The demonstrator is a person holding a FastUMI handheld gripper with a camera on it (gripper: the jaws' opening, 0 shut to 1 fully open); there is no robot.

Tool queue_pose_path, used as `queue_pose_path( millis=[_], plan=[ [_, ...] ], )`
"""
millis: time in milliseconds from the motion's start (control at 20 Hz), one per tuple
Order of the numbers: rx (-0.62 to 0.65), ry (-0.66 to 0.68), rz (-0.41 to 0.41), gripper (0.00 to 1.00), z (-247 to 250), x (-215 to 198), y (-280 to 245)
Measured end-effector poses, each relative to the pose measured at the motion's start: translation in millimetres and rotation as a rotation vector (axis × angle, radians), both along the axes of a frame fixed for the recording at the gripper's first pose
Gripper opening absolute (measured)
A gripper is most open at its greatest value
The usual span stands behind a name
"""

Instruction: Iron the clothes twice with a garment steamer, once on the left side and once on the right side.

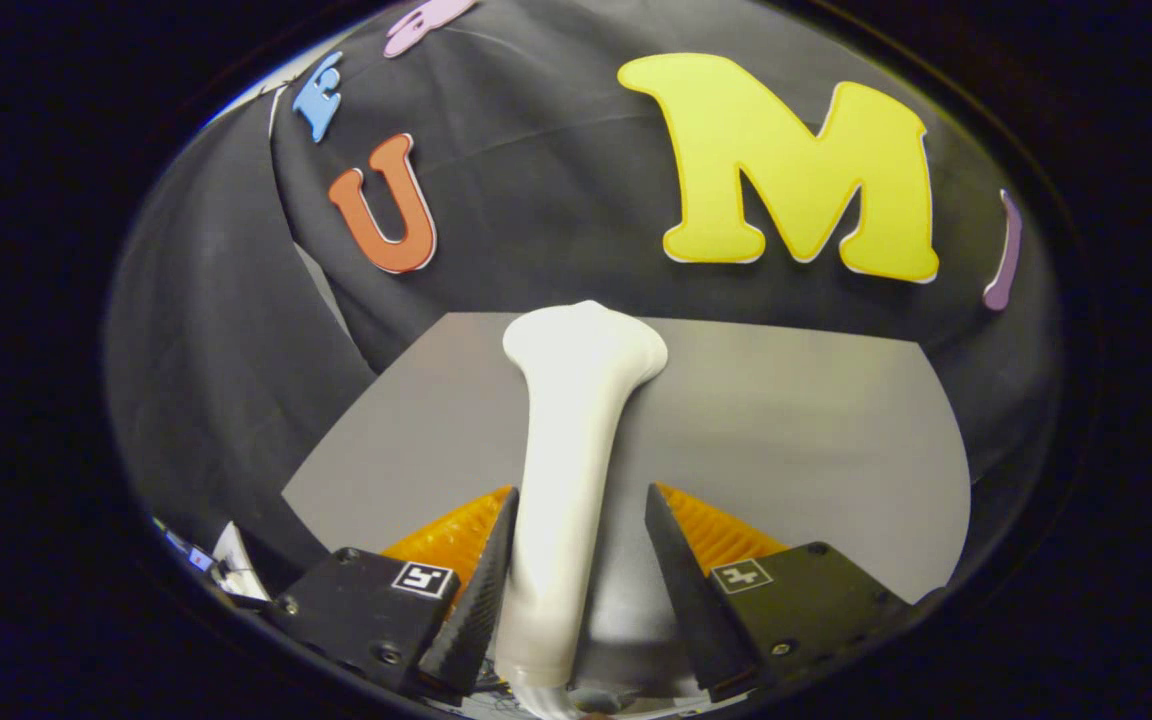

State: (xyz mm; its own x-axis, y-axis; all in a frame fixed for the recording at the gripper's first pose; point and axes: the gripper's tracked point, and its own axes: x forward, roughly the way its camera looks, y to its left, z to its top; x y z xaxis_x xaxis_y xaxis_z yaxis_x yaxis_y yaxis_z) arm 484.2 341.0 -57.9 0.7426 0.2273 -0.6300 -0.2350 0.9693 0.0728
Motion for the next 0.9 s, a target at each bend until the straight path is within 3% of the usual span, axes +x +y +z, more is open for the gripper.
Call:
queue_pose_path(
  millis=[400, 450, 600, 900],
  plan=[
    [0.007, -0.018, -0.056, 0.53, 0, 8, 9],
    [0.004, -0.020, -0.059, 0.44, -2, 10, 11],
    [0.035, -0.041, -0.088, 0.40, 7, 7, 8],
    [0.120, -0.204, -0.123, 0.36, 59, -34, -6]
  ],
)
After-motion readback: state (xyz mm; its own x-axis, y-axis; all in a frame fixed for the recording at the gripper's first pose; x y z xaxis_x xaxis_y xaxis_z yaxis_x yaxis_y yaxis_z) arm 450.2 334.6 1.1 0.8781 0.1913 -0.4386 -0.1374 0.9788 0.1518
